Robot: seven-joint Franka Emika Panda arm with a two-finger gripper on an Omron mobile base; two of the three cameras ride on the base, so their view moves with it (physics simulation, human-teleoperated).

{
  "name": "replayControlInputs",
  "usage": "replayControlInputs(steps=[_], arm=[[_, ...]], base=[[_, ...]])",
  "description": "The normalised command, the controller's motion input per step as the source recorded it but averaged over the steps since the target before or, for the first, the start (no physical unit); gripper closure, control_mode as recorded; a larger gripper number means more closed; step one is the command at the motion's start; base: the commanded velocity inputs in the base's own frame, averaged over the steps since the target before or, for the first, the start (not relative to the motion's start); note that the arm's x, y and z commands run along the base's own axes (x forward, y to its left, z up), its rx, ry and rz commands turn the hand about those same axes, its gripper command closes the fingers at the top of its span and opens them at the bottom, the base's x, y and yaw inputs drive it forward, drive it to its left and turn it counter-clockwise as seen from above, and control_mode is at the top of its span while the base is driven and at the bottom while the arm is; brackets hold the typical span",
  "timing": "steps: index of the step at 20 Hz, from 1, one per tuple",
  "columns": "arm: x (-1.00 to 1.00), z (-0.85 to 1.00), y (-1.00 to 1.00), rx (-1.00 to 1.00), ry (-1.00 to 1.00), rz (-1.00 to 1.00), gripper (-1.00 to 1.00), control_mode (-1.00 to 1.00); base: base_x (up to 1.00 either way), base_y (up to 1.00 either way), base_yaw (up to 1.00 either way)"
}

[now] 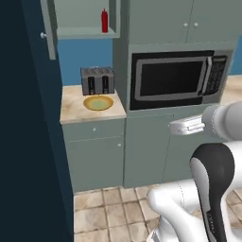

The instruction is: Move the hot dog bun to the plate on the dining table and place the condiment next to that plate. Then navigate to the fridge and take the sausage and place it on the plate as well.

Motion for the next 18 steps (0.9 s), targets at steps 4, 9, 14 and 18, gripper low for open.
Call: replayControlInputs(steps=[4,9,14,18], arm=[[0.0,0.0,0.0,0.0,0.0,0.0,-1.0,1.0],[0.0,0.0,0.0,0.0,0.0,0.0,-1.0,1.0],[0.0,0.0,0.0,0.0,0.0,0.0,-1.0,1.0],[0.0,0.0,0.0,0.0,0.0,0.0,-1.0,1.0]], base=[[0.73,0.0,0.24],[0.56,0.01,0.2],[0.57,0.0,0.23],[0.52,0.0,0.18]])
